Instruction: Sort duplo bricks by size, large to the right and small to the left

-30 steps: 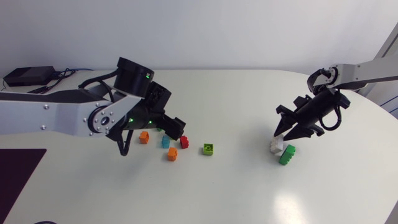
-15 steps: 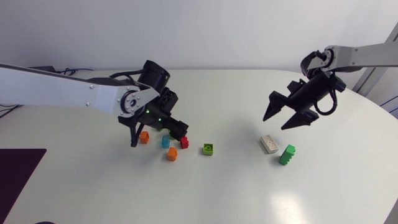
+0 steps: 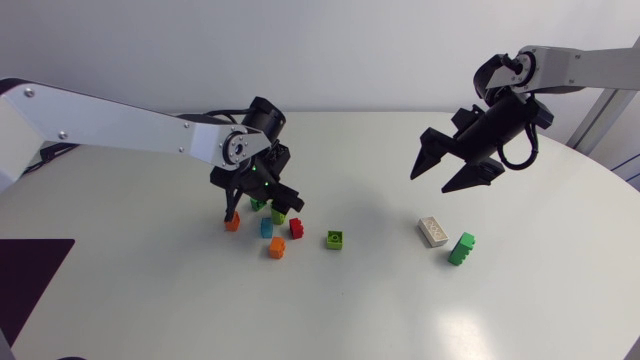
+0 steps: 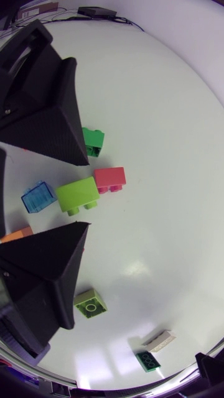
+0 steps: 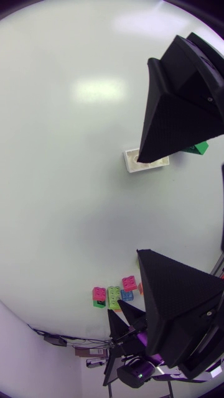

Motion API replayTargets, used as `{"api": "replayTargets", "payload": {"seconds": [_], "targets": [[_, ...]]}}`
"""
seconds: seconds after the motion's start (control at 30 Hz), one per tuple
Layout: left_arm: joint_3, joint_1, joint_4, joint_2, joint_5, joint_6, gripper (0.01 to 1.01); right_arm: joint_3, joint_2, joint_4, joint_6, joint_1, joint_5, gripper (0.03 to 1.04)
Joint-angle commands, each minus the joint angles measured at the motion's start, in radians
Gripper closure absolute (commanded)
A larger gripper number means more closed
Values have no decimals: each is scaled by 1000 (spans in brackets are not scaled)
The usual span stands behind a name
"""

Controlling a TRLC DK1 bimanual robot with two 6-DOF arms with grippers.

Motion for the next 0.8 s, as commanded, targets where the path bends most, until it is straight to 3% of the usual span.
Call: {"api": "replayTargets", "payload": {"seconds": [0.0,0.27,0.53,0.77], "targets": [[26,13,-25,18,-9,-22,649,-18,-24,-19,20,6,-6,67],[43,3,-65,31,-23,-25,728,-41,-39,-19,20,15,-19,67],[105,-48,-37,-31,-17,-16,730,-64,-72,-33,3,1,-51,67],[220,-163,-37,35,69,14,723,-150,-138,-37,-26,-14,-77,67]]}}
